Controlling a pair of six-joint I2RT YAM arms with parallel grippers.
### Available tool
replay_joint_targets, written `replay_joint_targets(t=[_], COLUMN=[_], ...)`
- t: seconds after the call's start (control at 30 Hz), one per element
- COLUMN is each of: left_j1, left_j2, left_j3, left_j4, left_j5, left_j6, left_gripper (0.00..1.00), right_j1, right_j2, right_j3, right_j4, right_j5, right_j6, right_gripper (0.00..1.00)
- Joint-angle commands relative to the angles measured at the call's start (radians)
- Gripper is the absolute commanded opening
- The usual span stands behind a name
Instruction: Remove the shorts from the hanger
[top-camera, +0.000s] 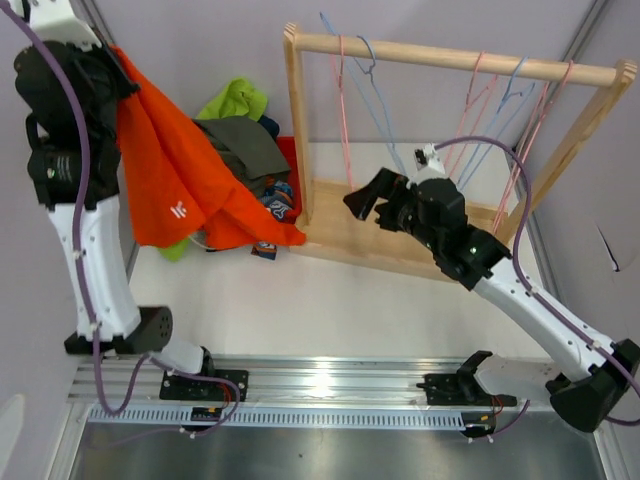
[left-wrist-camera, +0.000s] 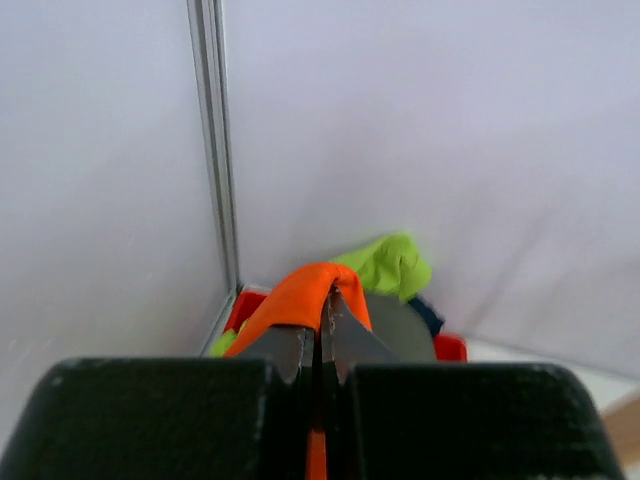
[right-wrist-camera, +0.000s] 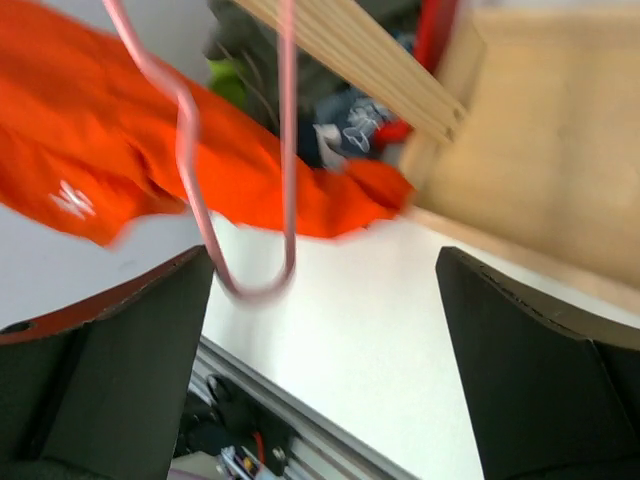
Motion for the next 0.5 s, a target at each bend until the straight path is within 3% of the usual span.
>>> replay_joint_targets(t=[0.0, 0.3, 0.47], left_j1=[0.084, 0.095, 0.068], left_j2=[0.175, 0.393, 0.474], left_j3=[0.189, 0.210, 0.197], left_j4=[0.109, 0.552, 0.612], left_j5=[0.211, 0.429, 0.459], left_j6=[-0.119, -0.267, -0.268], left_gripper=[0.00, 0.00, 0.00], right_j1=[-0.001, -0.001, 0.006], right_j2=[-0.128, -0.310, -0.335], right_j3=[-0.162, -0.484, -0.573], right_j4=[0.089, 0.200, 0.236], right_j5=[-0.041, -0.145, -0.161], right_j6=[0.004, -0.009, -0.005], right_gripper=[0.99, 0.99, 0.99])
